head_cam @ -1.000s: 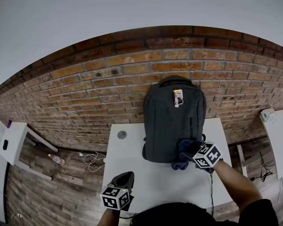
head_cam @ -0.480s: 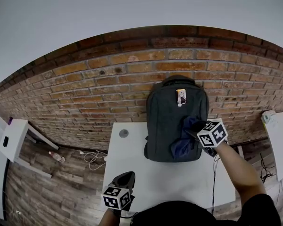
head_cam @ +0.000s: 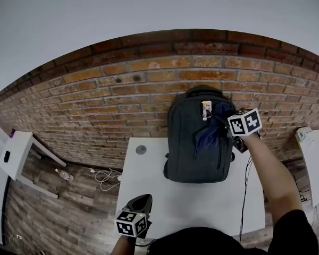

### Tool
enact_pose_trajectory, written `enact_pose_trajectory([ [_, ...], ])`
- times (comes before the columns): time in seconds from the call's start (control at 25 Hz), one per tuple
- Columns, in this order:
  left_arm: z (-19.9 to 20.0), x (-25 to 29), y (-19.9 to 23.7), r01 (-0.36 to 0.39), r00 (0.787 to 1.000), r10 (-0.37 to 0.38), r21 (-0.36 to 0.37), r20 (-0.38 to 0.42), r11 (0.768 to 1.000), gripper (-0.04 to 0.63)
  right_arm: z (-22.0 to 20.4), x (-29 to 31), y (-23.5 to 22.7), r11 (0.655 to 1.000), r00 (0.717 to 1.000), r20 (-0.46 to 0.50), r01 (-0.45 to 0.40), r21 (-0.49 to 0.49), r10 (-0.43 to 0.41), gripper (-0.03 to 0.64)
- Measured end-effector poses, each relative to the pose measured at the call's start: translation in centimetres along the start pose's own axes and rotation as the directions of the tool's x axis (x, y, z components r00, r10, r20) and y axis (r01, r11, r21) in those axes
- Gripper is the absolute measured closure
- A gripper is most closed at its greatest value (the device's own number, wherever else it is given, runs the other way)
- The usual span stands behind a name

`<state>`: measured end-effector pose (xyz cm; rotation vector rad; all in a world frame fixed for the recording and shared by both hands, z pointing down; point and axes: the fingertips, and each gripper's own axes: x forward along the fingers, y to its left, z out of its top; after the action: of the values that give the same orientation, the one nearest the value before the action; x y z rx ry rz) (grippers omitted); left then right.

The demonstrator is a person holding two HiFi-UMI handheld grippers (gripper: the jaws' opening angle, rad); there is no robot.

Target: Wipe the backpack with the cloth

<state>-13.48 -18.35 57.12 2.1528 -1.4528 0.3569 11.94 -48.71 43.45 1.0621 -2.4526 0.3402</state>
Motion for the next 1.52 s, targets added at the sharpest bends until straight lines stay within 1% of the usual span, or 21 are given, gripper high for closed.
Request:
enact_pose_trajectory([
  [0.08,0.1,0.0,-0.1,0.001,1.000,-0.001,-0.003,0.003,1.000,0.598,1.7,-0.2,-1.2,0.999,0.998,0.043,0.045,0.005,-0.045,0.577],
  [0.16,0.1,-0.2,0.0,-0.002,1.000,0.002,-0.008,0.005,1.000,0.598,2.7,-0.4,-2.3,0.997,0.994,0.065,0.082,0.010,-0.082,0.577],
  [0.32,-0.5,-1.0,1.0,-0.024,1.000,0.024,-0.023,-0.001,0.999,0.598,2.9,-0.2,-2.1,0.995,0.992,0.081,0.094,-0.016,-0.092,0.577],
  [0.48,-0.8,-1.0,1.5,-0.029,1.000,0.029,-0.026,-0.010,0.999,0.598,3.0,0.0,-2.1,0.995,0.991,0.098,0.098,-0.016,-0.096,0.577],
  [0.72,-0.6,-1.0,1.4,-0.027,1.000,0.027,-0.020,-0.011,0.999,0.598,4.1,1.2,-0.9,0.982,0.990,0.077,0.131,-0.137,-0.122,0.577],
  [0.92,-0.9,-1.3,1.7,-0.035,0.999,0.035,-0.024,-0.016,0.999,0.598,4.7,1.9,-0.1,0.943,0.983,0.049,0.183,-0.278,-0.176,0.577],
  [1.0,-1.1,-1.4,1.7,-0.038,0.999,0.037,-0.029,-0.018,0.999,0.598,4.8,1.9,-0.1,0.942,0.983,0.052,0.183,-0.280,-0.176,0.577],
  [1.12,-1.2,-1.5,1.6,-0.042,0.999,0.041,-0.035,-0.016,0.999,0.598,5.2,1.8,-0.2,0.955,0.985,0.072,0.171,-0.244,-0.158,0.577],
  [1.24,-1.4,-1.4,1.5,-0.046,0.999,0.046,-0.026,-0.019,0.999,0.598,5.6,1.7,-0.1,0.956,0.983,0.088,0.175,-0.233,-0.159,0.577],
  [1.44,-1.5,-1.3,1.4,-0.050,0.999,0.050,-0.033,-0.022,0.998,0.598,7.1,1.8,0.8,0.941,0.981,0.131,0.176,-0.289,-0.144,0.577],
  [1.52,-1.4,-1.3,1.3,-0.053,0.998,0.052,-0.038,-0.017,0.998,0.598,7.6,2.3,1.5,0.929,0.982,0.122,0.175,-0.326,-0.142,0.577],
])
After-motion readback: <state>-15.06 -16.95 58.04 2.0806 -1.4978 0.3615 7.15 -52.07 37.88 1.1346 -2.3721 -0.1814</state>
